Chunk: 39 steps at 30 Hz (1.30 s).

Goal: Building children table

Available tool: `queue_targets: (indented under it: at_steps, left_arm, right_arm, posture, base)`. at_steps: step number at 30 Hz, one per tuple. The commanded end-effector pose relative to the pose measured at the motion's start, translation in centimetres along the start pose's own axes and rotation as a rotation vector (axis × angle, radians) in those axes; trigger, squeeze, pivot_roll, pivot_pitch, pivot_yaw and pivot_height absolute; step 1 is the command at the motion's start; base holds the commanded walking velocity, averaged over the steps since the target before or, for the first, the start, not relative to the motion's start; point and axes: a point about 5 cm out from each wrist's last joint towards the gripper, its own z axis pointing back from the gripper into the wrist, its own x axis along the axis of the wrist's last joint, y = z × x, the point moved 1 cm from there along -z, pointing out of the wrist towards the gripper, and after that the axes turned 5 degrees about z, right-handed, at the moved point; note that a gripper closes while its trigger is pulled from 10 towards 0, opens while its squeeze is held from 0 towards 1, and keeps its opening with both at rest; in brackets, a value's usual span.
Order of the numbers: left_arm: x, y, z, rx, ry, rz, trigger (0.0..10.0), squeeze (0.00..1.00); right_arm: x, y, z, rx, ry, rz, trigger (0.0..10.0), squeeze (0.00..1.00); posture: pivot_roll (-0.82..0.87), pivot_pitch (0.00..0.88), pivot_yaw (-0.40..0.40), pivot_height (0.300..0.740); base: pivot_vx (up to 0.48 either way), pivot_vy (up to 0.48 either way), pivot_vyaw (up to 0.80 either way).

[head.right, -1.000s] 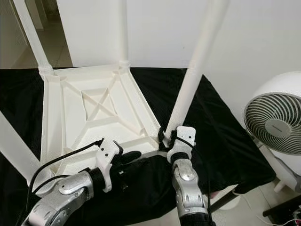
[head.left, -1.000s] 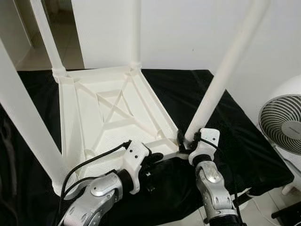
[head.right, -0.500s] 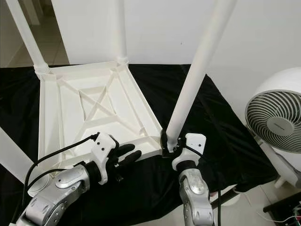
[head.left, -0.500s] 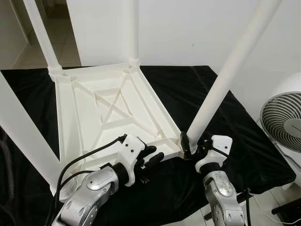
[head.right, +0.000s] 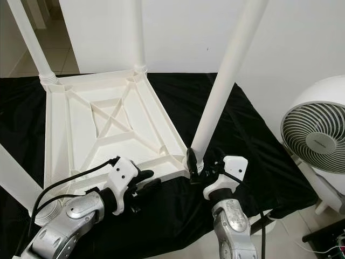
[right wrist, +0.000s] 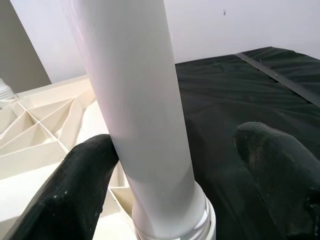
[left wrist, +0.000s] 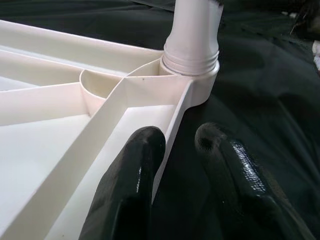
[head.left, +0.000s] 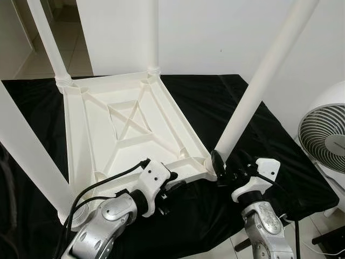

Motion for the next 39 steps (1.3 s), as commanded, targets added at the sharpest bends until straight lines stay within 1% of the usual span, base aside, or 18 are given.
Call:
queue_targets:
  at_steps: [1, 8, 9, 12, 14, 16, 18, 20, 24, 26, 32, 33, 35, 37, 39]
  left_arm:
    - [-0.5, 0.2, 0.0, 0.032, 0.016, -0.014, 10.0, 0.0]
    - [-0.6, 0.5, 0.3, 0.062, 0.011, -0.013, 10.0, 0.0]
    - [-0.1, 0.4, 0.7, 0.053, -0.027, 0.002, 10.0, 0.0]
    - [0.0, 0.3, 0.9, 0.042, -0.037, 0.026, 10.0, 0.0]
    - [0.4, 0.0, 1.6, 0.026, -0.057, 0.044, 10.0, 0.0]
    - [0.5, -0.1, 2.2, 0.026, -0.062, 0.042, 10.0, 0.0]
    - [0.4, -0.1, 2.3, 0.027, -0.062, 0.04, 10.0, 0.0]
    - [0.8, -0.3, 2.5, 0.029, -0.091, 0.075, 10.0, 0.0]
    - [0.9, -0.3, 2.6, 0.03, -0.102, 0.085, 10.0, 0.0]
    - [0.9, -0.2, 2.9, 0.064, -0.101, 0.085, 10.0, 0.0]
    - [0.8, 0.1, 3.5, 0.114, -0.1, 0.083, 10.0, 0.0]
    - [0.8, 0.2, 4.0, 0.144, -0.104, 0.091, 10.0, 0.0]
    - [0.8, 0.2, 4.0, 0.144, -0.104, 0.091, 10.0, 0.0]
    - [0.9, 0.2, 4.5, 0.169, -0.109, 0.1, 10.0, 0.0]
    - [0.9, 0.2, 4.7, 0.18, -0.111, 0.103, 10.0, 0.0]
  right_arm:
    - [0.1, 0.0, 0.3, 0.01, 0.006, -0.006, 10.0, 0.0]
    - [0.3, 0.3, 0.4, 0.036, 0.008, -0.017, 10.0, 0.0]
    - [0.3, 0.6, 0.6, 0.072, 0.014, -0.015, 10.0, 0.0]
    - [0.3, 0.6, 0.7, 0.082, 0.016, -0.012, 10.0, 0.0]
    - [0.2, 0.6, 1.0, 0.104, 0.024, -0.007, 10.0, 0.0]
    - [0.1, 0.4, 1.1, 0.114, 0.031, 0.001, 10.0, 0.0]
    - [0.1, 0.4, 1.1, 0.115, 0.034, 0.003, 10.0, 0.0]
    - [0.0, 0.3, 0.8, 0.114, 0.036, 0.001, 10.0, 0.0]
    - [0.0, 0.4, 0.7, 0.115, 0.038, -0.003, 10.0, 0.0]
    - [0.0, 0.6, 0.6, 0.133, 0.037, -0.007, 10.0, 0.0]
    - [0.0, 0.8, 0.5, 0.153, 0.037, -0.006, 10.0, 0.0]
    - [0.0, 1.0, 0.4, 0.167, 0.035, -0.005, 10.0, 0.0]
    - [0.0, 1.0, 0.4, 0.167, 0.035, -0.005, 10.0, 0.0]
    - [-0.1, 1.2, 0.1, 0.187, 0.037, -0.005, 10.0, 0.0]
    - [-0.2, 1.3, -0.1, 0.205, 0.038, -0.006, 10.0, 0.0]
  posture:
    - [0.0, 0.089, -0.029, 0.74]
    - [0.0, 0.092, -0.028, 0.74]
    - [0.0, 0.091, -0.026, 0.74]
    - [0.0, 0.091, -0.026, 0.74]
    - [0.01, 0.092, -0.026, 0.74]
    - [0.02, 0.096, -0.036, 0.74]
    - [0.02, 0.096, -0.036, 0.74]
    - [0.03, 0.098, -0.04, 0.74]
    - [0.03, 0.098, -0.04, 0.74]
    - [0.04, 0.102, -0.052, 0.74]
    - [0.05, 0.104, -0.052, 0.74]
    - [0.05, 0.107, -0.055, 0.74]
    - [0.05, 0.107, -0.055, 0.74]
    - [0.08, 0.111, -0.073, 0.74]
    - [0.08, 0.111, -0.073, 0.74]
  base:
    - [0.0, 0.0, 0.0]
    - [0.0, 0.0, 0.0]
    - [0.0, 0.0, 0.0]
    - [0.0, 0.0, 0.0]
    - [0.0, 0.0, 0.0]
    - [0.0, 0.0, 0.0]
    - [0.0, 0.0, 0.0]
    - [0.0, 0.0, 0.0]
    - [0.0, 0.0, 0.0]
    - [0.0, 0.0, 0.0]
    - [0.0, 0.0, 0.0]
    - [0.0, 0.0, 0.0]
    - [0.0, 0.0, 0.0]
    - [0.0, 0.0, 0.0]
    - [0.0, 0.0, 0.0]
